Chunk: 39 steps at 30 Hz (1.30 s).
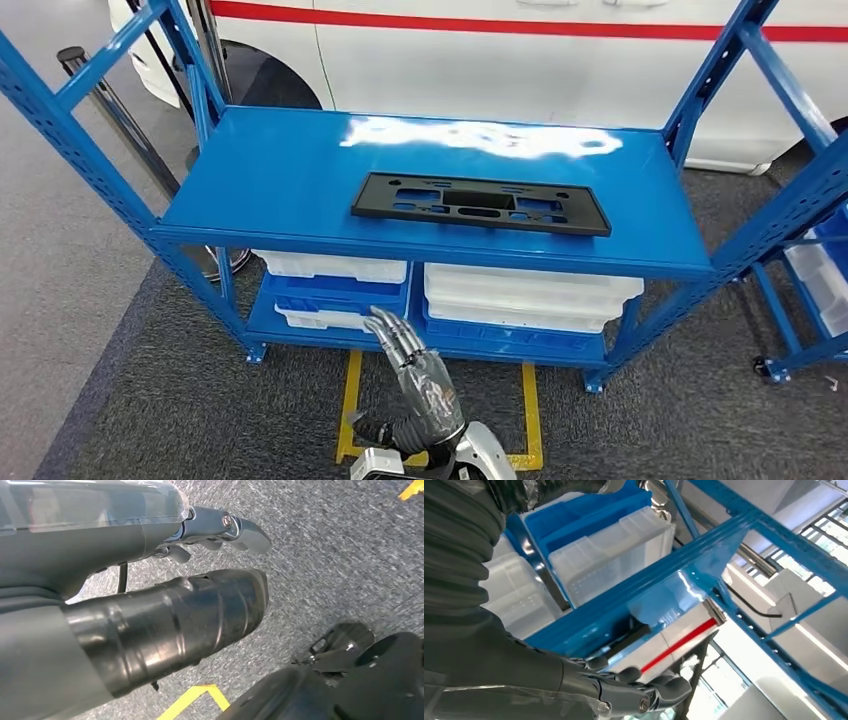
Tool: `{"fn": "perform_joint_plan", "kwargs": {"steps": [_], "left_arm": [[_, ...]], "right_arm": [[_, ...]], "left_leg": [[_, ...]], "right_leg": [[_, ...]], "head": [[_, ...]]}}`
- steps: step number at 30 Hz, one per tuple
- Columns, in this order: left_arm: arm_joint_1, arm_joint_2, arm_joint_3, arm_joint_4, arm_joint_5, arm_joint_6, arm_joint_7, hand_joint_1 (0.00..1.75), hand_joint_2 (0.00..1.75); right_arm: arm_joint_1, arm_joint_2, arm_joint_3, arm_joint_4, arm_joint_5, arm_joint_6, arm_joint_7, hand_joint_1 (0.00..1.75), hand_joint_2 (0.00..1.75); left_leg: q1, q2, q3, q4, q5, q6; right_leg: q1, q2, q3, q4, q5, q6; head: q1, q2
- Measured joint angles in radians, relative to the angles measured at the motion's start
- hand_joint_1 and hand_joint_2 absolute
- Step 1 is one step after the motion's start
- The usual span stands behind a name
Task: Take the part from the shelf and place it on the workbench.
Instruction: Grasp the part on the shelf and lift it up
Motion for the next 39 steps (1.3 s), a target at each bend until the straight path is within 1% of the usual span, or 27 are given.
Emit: {"fn": "perform_joint_plan", "kwargs": {"steps": [3, 4, 5, 7, 8, 9, 10, 11, 13, 14, 15, 17, 18, 20, 22, 24, 25, 26, 28, 29, 30, 31, 32, 34, 36, 38, 39], "left_arm": [[-0.001, 0.0, 0.0, 0.001, -0.002, 0.0, 0.001, 0.0, 0.0], [-0.001, 0.0, 0.0, 0.001, -0.002, 0.0, 0.001, 0.0, 0.0], [-0.002, 0.0, 0.0, 0.001, -0.002, 0.0, 0.001, 0.0, 0.0], [-0.001, 0.0, 0.0, 0.002, -0.002, 0.0, 0.002, 0.0, 0.0], [0.0, 0.0, 0.0, 0.002, -0.002, 0.0, 0.002, 0.0, 0.0], [0.003, 0.0, 0.0, 0.002, -0.002, 0.0, 0.002, 0.0, 0.0], [0.006, 0.0, 0.0, 0.002, -0.002, 0.0, 0.002, 0.0, 0.0], [0.008, 0.0, 0.0, 0.002, -0.002, 0.0, 0.003, 0.0, 0.0], [0.011, 0.002, 0.0, 0.003, -0.002, 0.0, 0.003, 0.0, 0.0], [0.012, 0.003, 0.0, 0.004, -0.002, 0.0, 0.003, 0.0, 0.0], [0.012, 0.004, 0.0, 0.004, -0.002, 0.0, 0.003, 0.0, 0.0], [0.01, 0.004, 0.0, 0.005, -0.002, -0.001, 0.003, 0.0, 0.0], [0.009, 0.004, 0.0, 0.006, -0.002, -0.001, 0.003, 0.0, 0.0], [0.008, 0.005, 0.0, 0.006, -0.002, -0.001, 0.003, 0.0, 0.0], [0.006, 0.006, 0.0, 0.006, -0.003, -0.001, 0.003, 0.0, 0.0], [0.005, 0.006, 0.0, 0.006, -0.005, -0.001, 0.003, 0.0, 0.0], [0.006, 0.006, 0.0, 0.006, -0.006, -0.001, 0.003, 0.0, 0.0], [0.006, 0.006, 0.0, 0.006, -0.006, -0.001, 0.004, 0.0, 0.0], [0.007, 0.004, 0.0, 0.007, -0.009, -0.001, 0.005, 0.0, 0.0], [0.006, 0.003, 0.0, 0.008, -0.011, -0.001, 0.005, 0.0, 0.0], [0.005, 0.001, -0.001, 0.009, -0.012, -0.001, 0.006, 0.0, 0.0], [0.003, 0.0, -0.001, 0.01, -0.012, -0.001, 0.006, 0.0, 0.0], [0.002, 0.0, -0.001, 0.01, -0.012, -0.001, 0.006, 0.0, 0.0], [0.0, 0.001, -0.001, 0.01, -0.013, -0.001, 0.006, 0.0, 0.0], [-0.002, 0.001, -0.001, 0.01, -0.013, -0.001, 0.006, 0.0, 0.0], [-0.001, 0.001, -0.001, 0.01, -0.013, -0.001, 0.006, 0.0, 0.0], [0.0, 0.001, -0.001, 0.01, -0.013, -0.001, 0.006, 0.0, 0.0]], "right_arm": [[0.011, -0.001, -0.013, -0.006, 0.003, 0.002, -0.005, 0.0, 1.75], [0.012, -0.001, -0.016, -0.008, 0.004, 0.002, -0.006, 0.0, 1.75], [0.013, -0.001, -0.018, -0.01, 0.004, 0.002, -0.006, 0.0, 1.75], [0.015, -0.001, -0.021, -0.01, 0.005, 0.002, -0.007, 0.0, 1.75], [0.016, -0.001, -0.022, -0.01, 0.006, 0.002, -0.007, 0.0, 1.75], [0.018, -0.001, -0.023, -0.01, 0.006, 0.002, -0.007, 0.0, 1.75], [0.019, -0.001, -0.023, -0.01, 0.006, 0.002, -0.007, 0.0, 1.75], [0.019, -0.001, -0.024, -0.01, 0.006, 0.002, -0.007, 0.0, 1.75], [0.02, -0.001, -0.026, -0.01, 0.006, 0.003, -0.007, 0.0, 1.75], [0.021, -0.001, -0.027, -0.01, 0.006, 0.003, -0.006, 0.0, 1.75], [0.021, -0.001, -0.028, -0.011, 0.006, 0.004, -0.006, 0.0, 1.75], [0.021, -0.001, -0.029, -0.013, 0.007, 0.005, -0.007, 0.0, 1.75], [0.021, -0.001, -0.03, -0.014, 0.007, 0.005, -0.008, 0.0, 1.75], [0.02, -0.001, -0.031, -0.017, 0.009, 0.005, -0.008, 0.0, 1.75], [0.02, -0.002, -0.031, -0.018, 0.011, 0.006, -0.009, 0.0, 1.75], [0.022, -0.004, -0.031, -0.018, 0.015, 0.007, -0.008, 0.0, 1.75], [0.023, -0.005, -0.031, -0.018, 0.018, 0.007, -0.008, 0.0, 1.75], [0.023, -0.005, -0.031, -0.018, 0.02, 0.006, -0.008, 0.0, 1.75], [0.023, -0.006, -0.032, -0.017, 0.022, 0.006, -0.009, 0.0, 1.75], [0.023, -0.007, -0.033, -0.017, 0.023, 0.006, -0.008, 0.0, 1.75], [0.023, -0.008, -0.033, -0.017, 0.023, 0.005, -0.008, 0.0, 1.75], [0.023, -0.009, -0.034, -0.016, 0.024, 0.005, -0.008, 0.0, 1.75], [0.022, -0.009, -0.035, -0.017, 0.027, 0.003, -0.007, 0.0, 1.75], [0.021, -0.009, -0.036, -0.019, 0.034, 0.0, -0.007, 0.0, 1.75], [0.018, -0.009, -0.036, -0.021, 0.038, -0.002, -0.008, 0.0, 1.75], [0.016, -0.009, -0.037, -0.021, 0.04, -0.002, -0.007, 0.0, 1.75], [0.016, -0.009, -0.037, -0.021, 0.043, -0.002, -0.007, 0.0, 1.75]], "left_leg": [[0.001, 0.002, 0.006, 0.023, -0.004, -0.015], [0.002, -0.001, -0.012, 0.059, -0.006, -0.017], [0.002, -0.003, -0.045, 0.116, -0.015, -0.018], [0.001, -0.006, -0.137, 0.247, -0.055, -0.019], [0.0, -0.006, -0.179, 0.291, -0.077, -0.019], [0.0, -0.006, -0.209, 0.306, -0.087, -0.017], [-0.001, -0.006, -0.225, 0.292, -0.078, -0.014], [-0.003, -0.006, -0.228, 0.248, -0.042, -0.008], [-0.01, -0.009, -0.221, 0.135, 0.068, 0.008], [-0.015, -0.01, -0.217, 0.095, 0.109, 0.013], [-0.02, -0.011, -0.215, 0.074, 0.131, 0.017], [-0.023, -0.011, -0.202, 0.062, 0.128, 0.023], [-0.022, -0.011, -0.191, 0.056, 0.125, 0.029], [-0.019, -0.011, -0.164, 0.045, 0.113, 0.04], [-0.019, -0.011, -0.14, 0.04, 0.095, 0.047], [-0.018, -0.013, -0.113, 0.039, 0.072, 0.047], [-0.018, -0.013, -0.096, 0.039, 0.059, 0.046], [-0.018, -0.013, -0.077, 0.039, 0.045, 0.044], [-0.018, -0.013, -0.041, 0.04, 0.016, 0.038], [-0.018, -0.014, -0.03, 0.038, 0.005, 0.034], [-0.018, -0.015, -0.023, 0.033, -0.004, 0.029], [-0.019, -0.016, -0.017, 0.033, -0.006, 0.023], [-0.019, -0.017, -0.015, 0.032, -0.002, 0.016], [-0.018, -0.016, -0.02, 0.069, 0.01, 0.007], [-0.015, -0.016, -0.073, 0.163, -0.002, 0.001], [-0.012, -0.017, -0.151, 0.26, -0.052, -0.006], [-0.009, -0.016, -0.182, 0.281, -0.078, -0.01]], "right_leg": [[0.001, 0.006, 0.021, -0.012, -0.012, -0.028], [0.0, 0.008, 0.034, -0.017, -0.017, -0.034], [0.0, 0.009, 0.047, -0.022, -0.023, -0.04], [0.004, 0.012, 0.069, -0.026, -0.039, -0.048], [0.006, 0.016, 0.082, -0.026, -0.049, -0.05], [0.009, 0.02, 0.096, -0.026, -0.06, -0.051], [0.012, 0.025, 0.113, -0.026, -0.072, -0.051], [0.014, 0.029, 0.131, -0.027, -0.085, -0.051], [0.018, 0.034, 0.159, -0.026, -0.112, -0.047], [0.019, 0.036, 0.168, -0.025, -0.124, -0.042], [0.018, 0.037, 0.175, -0.024, -0.133, -0.036], [0.017, 0.038, 0.184, -0.017, -0.139, -0.025], [0.016, 0.036, 0.182, -0.002, -0.136, -0.02], [0.014, 0.029, 0.14, 0.075, -0.137, -0.011], [0.009, 0.023, 0.054, 0.191, -0.171, 0.0], [0.004, 0.022, -0.022, 0.252, -0.21, 0.006], [0.003, 0.021, -0.041, 0.241, -0.207, 0.007], [0.003, 0.02, -0.047, 0.204, -0.181, 0.006], [0.009, 0.017, -0.041, 0.091, -0.066, -0.004], [0.013, 0.016, -0.038, 0.048, -0.019, -0.011], [0.018, 0.014, -0.035, 0.021, 0.015, -0.017], [0.021, 0.013, -0.032, 0.01, 0.023, -0.023], [0.021, 0.013, -0.022, 0.001, 0.019, -0.03], [0.017, 0.016, 0.011, -0.024, 0.014, -0.04], [0.012, 0.016, 0.048, -0.045, 0.002, -0.049], [0.011, 0.016, 0.075, -0.052, -0.017, -0.052], [0.011, 0.018, 0.089, -0.053, -0.028, -0.051]], "head": [[-0.003, 0.0], [-0.004, 0.0], [-0.005, 0.0], [-0.006, 0.0], [-0.006, 0.0], [-0.006, 0.0], [-0.006, 0.0], [-0.006, 0.0], [-0.005, 0.0], [-0.005, 0.0], [-0.005, 0.0], [-0.005, 0.0], [-0.005, 0.0], [-0.004, 0.0], [-0.003, 0.0], [-0.004, 0.0], [-0.003, 0.0], [-0.003, 0.0], [-0.004, 0.0], [-0.004, 0.0], [-0.005, 0.0], [-0.006, 0.0], [-0.007, 0.0], [-0.008, 0.0], [-0.008, 0.0], [-0.009, 0.0], [-0.009, 0.0]]}}
